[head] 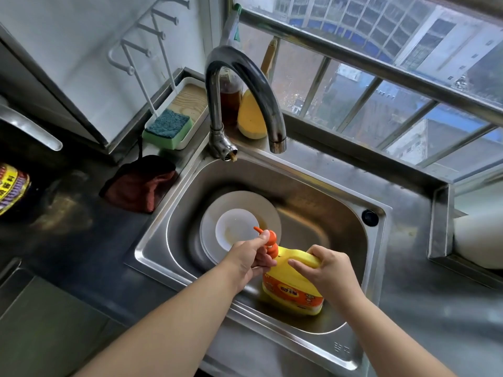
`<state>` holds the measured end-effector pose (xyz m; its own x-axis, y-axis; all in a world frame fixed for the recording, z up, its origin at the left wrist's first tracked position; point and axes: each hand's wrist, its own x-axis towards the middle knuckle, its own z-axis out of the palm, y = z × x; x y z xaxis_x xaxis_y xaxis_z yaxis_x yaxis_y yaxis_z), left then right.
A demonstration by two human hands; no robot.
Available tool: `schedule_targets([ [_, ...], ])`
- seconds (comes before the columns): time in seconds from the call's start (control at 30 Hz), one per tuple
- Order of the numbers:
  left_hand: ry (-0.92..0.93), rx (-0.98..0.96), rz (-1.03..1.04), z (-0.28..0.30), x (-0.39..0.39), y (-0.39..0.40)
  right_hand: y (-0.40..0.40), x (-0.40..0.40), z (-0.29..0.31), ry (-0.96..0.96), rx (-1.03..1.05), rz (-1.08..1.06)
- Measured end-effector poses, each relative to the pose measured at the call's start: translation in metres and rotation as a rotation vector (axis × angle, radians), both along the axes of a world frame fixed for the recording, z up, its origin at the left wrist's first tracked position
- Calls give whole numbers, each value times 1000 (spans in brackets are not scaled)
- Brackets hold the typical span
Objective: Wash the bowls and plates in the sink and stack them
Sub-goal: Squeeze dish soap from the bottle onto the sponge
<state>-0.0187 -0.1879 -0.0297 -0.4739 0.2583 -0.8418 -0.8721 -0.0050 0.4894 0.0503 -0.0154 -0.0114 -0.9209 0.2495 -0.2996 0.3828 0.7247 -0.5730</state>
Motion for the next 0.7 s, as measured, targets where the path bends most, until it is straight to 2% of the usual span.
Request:
schedule_targets([
  [0.33,36,-39,-20,2,-3,4,3,0,-4,32,-6,-1],
  [0.57,46,8,29,2,7,5,5,3,-4,12,-42,-20],
  [0.7,78,-48,-87,8,0,15,8,11,-6,8,-80,-131],
])
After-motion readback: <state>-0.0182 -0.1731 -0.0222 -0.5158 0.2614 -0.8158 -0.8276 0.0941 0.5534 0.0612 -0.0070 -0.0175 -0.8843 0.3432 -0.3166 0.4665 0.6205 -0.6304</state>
